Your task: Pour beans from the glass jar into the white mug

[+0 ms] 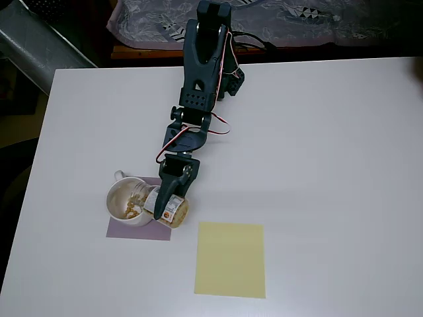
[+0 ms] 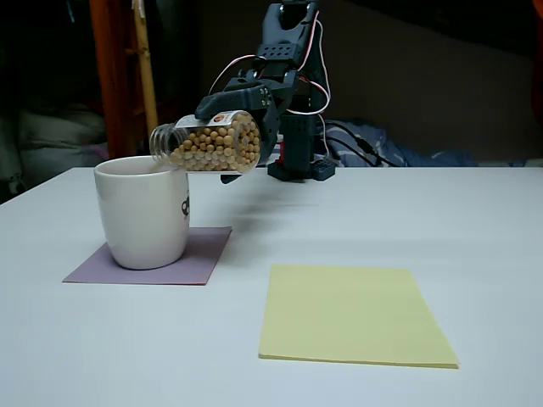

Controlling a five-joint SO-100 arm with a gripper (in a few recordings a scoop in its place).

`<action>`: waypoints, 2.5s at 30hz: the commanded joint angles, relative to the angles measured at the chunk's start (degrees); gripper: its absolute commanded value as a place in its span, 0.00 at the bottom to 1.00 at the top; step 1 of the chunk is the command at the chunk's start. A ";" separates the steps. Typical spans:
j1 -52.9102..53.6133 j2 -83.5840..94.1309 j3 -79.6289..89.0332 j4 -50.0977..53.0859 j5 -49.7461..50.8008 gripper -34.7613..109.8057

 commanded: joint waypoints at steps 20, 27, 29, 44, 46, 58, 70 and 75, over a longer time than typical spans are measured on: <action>-0.70 -0.44 -2.90 0.35 3.43 0.24; -0.44 0.44 -2.90 0.53 -4.75 0.24; 0.00 0.79 -3.87 1.14 -7.65 0.24; -2.02 7.56 -6.42 5.71 -31.90 0.24; -2.90 8.09 -5.98 5.71 -37.88 0.24; -8.88 9.93 7.65 -4.57 -75.06 0.24; -13.18 -10.63 14.06 -33.84 -99.93 0.25; -14.50 -20.04 5.27 -35.77 -103.01 0.25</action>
